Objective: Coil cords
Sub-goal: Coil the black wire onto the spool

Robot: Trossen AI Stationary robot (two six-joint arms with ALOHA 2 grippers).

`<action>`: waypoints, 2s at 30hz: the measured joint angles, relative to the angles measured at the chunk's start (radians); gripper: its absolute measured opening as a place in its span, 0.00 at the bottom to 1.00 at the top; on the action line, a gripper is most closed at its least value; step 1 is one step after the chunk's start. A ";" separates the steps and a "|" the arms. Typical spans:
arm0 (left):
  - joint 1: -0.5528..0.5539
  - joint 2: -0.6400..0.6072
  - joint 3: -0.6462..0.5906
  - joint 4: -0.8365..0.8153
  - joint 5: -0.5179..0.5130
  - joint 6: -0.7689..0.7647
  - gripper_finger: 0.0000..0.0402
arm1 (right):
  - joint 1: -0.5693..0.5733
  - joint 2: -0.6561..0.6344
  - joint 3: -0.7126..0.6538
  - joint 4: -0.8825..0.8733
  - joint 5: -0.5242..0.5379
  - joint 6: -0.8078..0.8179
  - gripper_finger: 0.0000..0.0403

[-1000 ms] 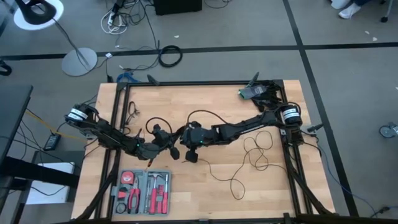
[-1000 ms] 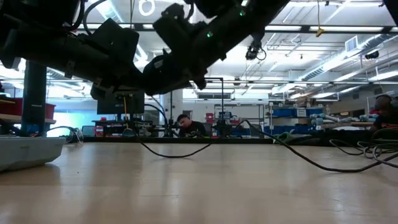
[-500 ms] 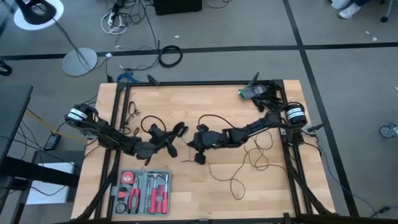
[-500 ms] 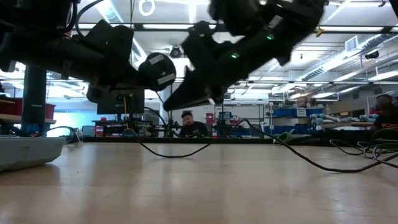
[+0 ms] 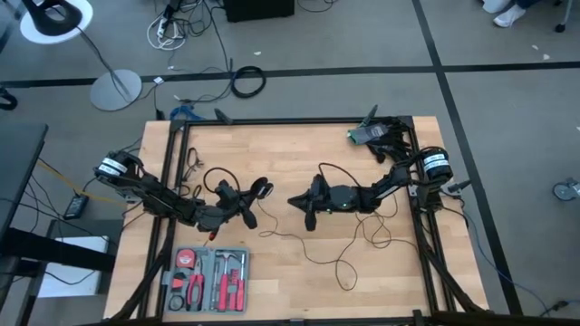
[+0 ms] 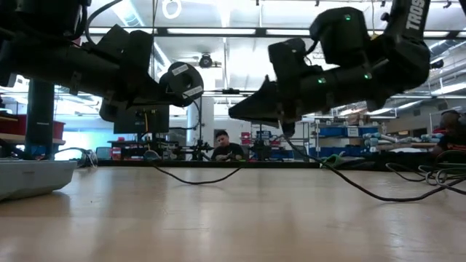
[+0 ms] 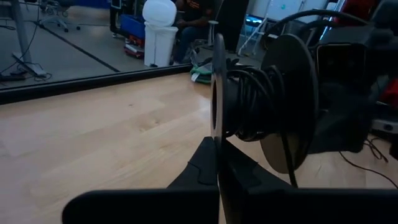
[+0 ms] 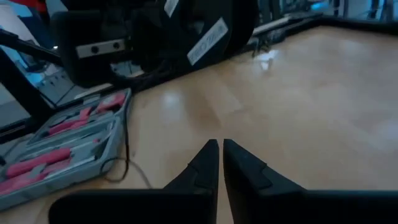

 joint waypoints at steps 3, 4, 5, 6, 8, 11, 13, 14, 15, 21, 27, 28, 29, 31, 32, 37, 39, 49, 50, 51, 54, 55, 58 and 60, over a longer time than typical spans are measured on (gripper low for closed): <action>0.000 0.000 0.000 0.000 0.001 0.000 0.00 | 0.014 0.025 0.008 -0.001 -0.001 0.034 0.07; 0.000 0.000 0.000 -0.001 0.001 0.001 0.00 | 0.022 0.044 0.018 -0.006 0.000 0.041 0.07; 0.001 0.000 0.000 -0.001 0.001 0.001 0.00 | 0.031 0.068 0.030 -0.008 -0.003 0.045 0.08; 0.001 0.000 0.000 -0.001 0.000 0.001 0.00 | 0.040 0.091 0.045 -0.010 -0.008 0.056 0.09; 0.001 0.000 0.000 0.000 0.000 0.001 0.00 | 0.056 0.137 0.072 -0.008 -0.011 0.084 0.13; 0.001 0.000 0.000 -0.001 0.001 0.001 0.00 | 0.069 0.197 0.110 0.018 -0.010 0.113 0.19; 0.001 0.000 0.000 -0.003 0.001 0.001 0.00 | 0.074 0.223 0.129 0.066 -0.010 0.120 0.23; 0.001 0.000 0.000 -0.003 0.002 0.001 0.00 | 0.076 0.233 0.138 0.099 -0.010 0.119 0.25; 0.001 0.000 0.000 -0.004 0.002 0.001 0.00 | 0.079 0.241 0.143 0.132 -0.010 0.117 0.27; 0.001 0.001 0.000 -0.013 0.002 0.001 0.00 | 0.098 0.256 0.151 0.219 -0.037 0.060 0.32; 0.001 0.001 0.000 -0.013 0.002 0.001 0.00 | 0.100 0.256 0.150 0.220 -0.064 0.070 0.31; 0.001 0.001 0.000 -0.013 0.002 0.001 0.00 | 0.100 0.256 0.150 0.228 -0.074 0.067 0.30; 0.001 0.001 0.000 -0.013 0.002 0.001 0.00 | 0.100 0.256 0.150 0.233 -0.082 0.066 0.30; 0.001 0.001 0.000 -0.012 0.002 0.000 0.00 | 0.100 0.256 0.151 0.230 -0.086 0.065 0.29; 0.001 0.001 0.000 -0.012 0.002 -0.001 0.00 | 0.100 0.256 0.151 0.227 -0.086 0.066 0.29; 0.001 0.001 0.000 -0.011 0.002 -0.003 0.00 | 0.100 0.255 0.176 0.190 -0.087 0.059 0.28; 0.001 0.001 0.000 -0.011 0.002 -0.003 0.00 | 0.100 0.255 0.208 0.117 -0.102 0.058 0.28; 0.001 0.001 0.000 -0.013 0.002 -0.003 0.00 | 0.098 0.254 0.276 -0.034 -0.130 0.044 0.24; 0.001 0.001 0.000 -0.013 0.002 -0.003 0.00 | 0.098 0.254 0.276 -0.034 -0.130 0.044 0.23; 0.001 0.001 0.000 -0.013 0.002 -0.001 0.00 | 0.098 0.254 0.276 -0.034 -0.130 0.044 0.22; 0.001 0.001 0.000 -0.013 0.002 0.000 0.00 | 0.098 0.254 0.276 -0.021 -0.130 0.042 0.19; 0.001 0.001 0.000 -0.013 0.002 0.000 0.00 | 0.098 0.254 0.276 -0.009 -0.130 0.041 0.19; 0.001 0.001 0.000 -0.014 0.002 -0.002 0.00 | 0.097 0.254 0.276 0.009 -0.130 0.032 0.18; 0.001 0.001 0.000 -0.014 0.002 -0.002 0.00 | 0.093 0.254 0.276 0.008 -0.130 0.035 0.18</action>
